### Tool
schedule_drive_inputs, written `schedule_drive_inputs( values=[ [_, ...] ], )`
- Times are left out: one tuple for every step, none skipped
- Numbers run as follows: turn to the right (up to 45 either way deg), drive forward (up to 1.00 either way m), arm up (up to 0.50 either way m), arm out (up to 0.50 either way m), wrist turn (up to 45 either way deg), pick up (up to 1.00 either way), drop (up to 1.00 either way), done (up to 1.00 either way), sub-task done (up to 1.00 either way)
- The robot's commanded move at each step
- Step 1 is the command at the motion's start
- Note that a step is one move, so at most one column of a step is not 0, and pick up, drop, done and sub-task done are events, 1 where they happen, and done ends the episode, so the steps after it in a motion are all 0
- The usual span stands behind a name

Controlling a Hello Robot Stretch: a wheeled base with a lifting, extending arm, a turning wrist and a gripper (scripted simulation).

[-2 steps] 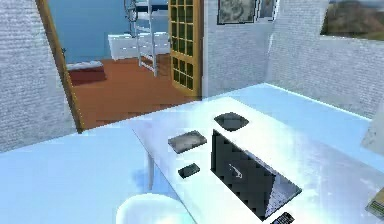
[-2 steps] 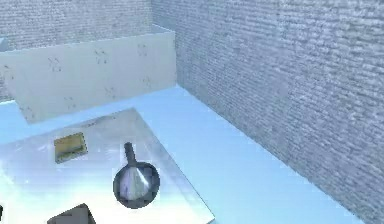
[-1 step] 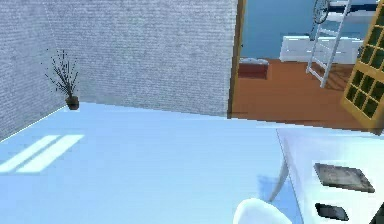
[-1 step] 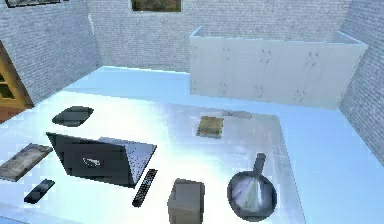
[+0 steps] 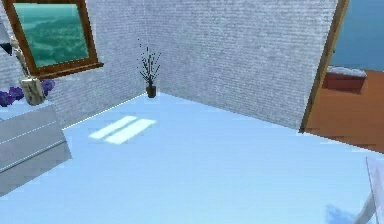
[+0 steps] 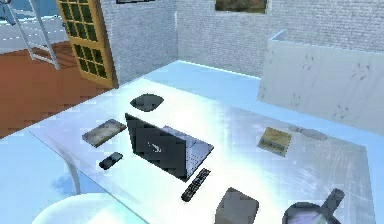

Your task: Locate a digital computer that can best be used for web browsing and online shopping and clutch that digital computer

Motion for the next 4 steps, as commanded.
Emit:
schedule_drive_inputs(
  values=[
    [0.0,0.00,0.50,0.00,0.0,0.00,0.00,0.00,0.00],
    [0.0,0.00,0.26,0.00,0.0,0.00,0.00,0.00,0.00],
    [0.0,0.00,0.00,0.30,0.0,0.00,0.00,0.00,0.00],
    [0.0,0.00,0.00,0.00,45.0,0.00,0.00,0.00,0.00]
  ],
)
